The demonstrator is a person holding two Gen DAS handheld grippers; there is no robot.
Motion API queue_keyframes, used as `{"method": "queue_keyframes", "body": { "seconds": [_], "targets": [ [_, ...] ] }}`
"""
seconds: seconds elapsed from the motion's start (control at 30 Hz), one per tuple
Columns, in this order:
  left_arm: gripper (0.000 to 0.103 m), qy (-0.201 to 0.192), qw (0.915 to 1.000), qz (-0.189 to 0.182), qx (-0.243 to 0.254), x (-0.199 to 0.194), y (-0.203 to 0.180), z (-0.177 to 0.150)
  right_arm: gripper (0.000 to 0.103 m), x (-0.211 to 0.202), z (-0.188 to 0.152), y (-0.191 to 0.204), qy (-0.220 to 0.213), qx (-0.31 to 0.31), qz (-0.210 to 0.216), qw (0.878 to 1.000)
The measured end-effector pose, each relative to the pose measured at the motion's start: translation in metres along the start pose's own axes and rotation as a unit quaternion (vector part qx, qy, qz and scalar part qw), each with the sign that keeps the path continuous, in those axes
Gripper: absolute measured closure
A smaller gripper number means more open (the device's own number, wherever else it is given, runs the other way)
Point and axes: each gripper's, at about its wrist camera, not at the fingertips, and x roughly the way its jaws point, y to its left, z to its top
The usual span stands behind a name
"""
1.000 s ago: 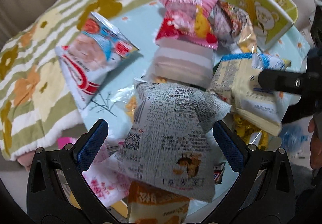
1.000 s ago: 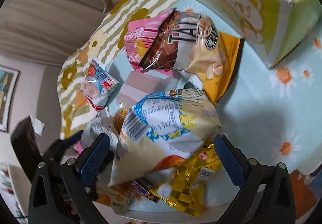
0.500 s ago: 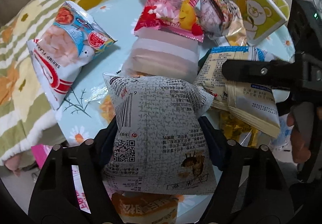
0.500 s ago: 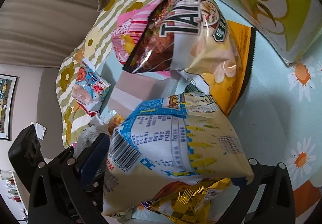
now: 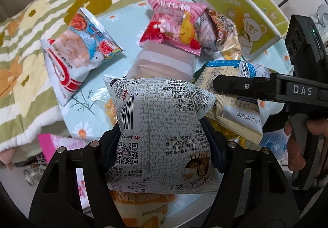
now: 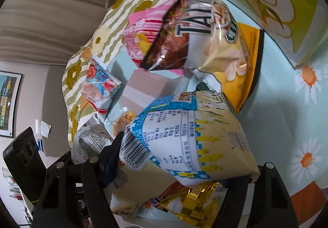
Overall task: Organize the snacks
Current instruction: 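Carry both bags into the cardboard box and open both tools to drop them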
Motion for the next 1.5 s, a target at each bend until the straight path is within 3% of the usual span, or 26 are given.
{"method": "queue_keyframes", "body": {
  "seconds": [0.33,0.5,0.77,1.17,1.33,1.5],
  "targets": [
    [0.035,-0.071,0.9971,0.01,-0.026,-0.064,0.002,0.003,0.033,-0.04,-0.004,0.041,-0.026,-0.071,0.018,0.997],
    [0.035,-0.104,0.9934,0.035,-0.033,-0.09,-0.005,0.018,0.033,-0.072,0.0,0.055,-0.054,-0.113,0.022,0.992],
    [0.035,-0.163,0.9837,0.058,-0.05,-0.111,-0.055,0.062,0.033,-0.139,0.039,0.044,-0.114,-0.192,0.007,0.975],
    [0.035,-0.199,0.9748,0.051,-0.087,-0.067,-0.185,0.168,0.033,-0.227,0.141,-0.044,-0.153,-0.271,-0.062,0.948],
    [0.035,-0.182,0.978,0.056,-0.085,-0.034,-0.228,0.203,0.033,-0.238,0.168,-0.069,-0.155,-0.291,-0.094,0.939],
    [0.035,-0.145,0.9853,0.06,-0.069,0.005,-0.247,0.229,0.033,-0.238,0.186,-0.094,-0.144,-0.277,-0.101,0.945]
  ]
}}
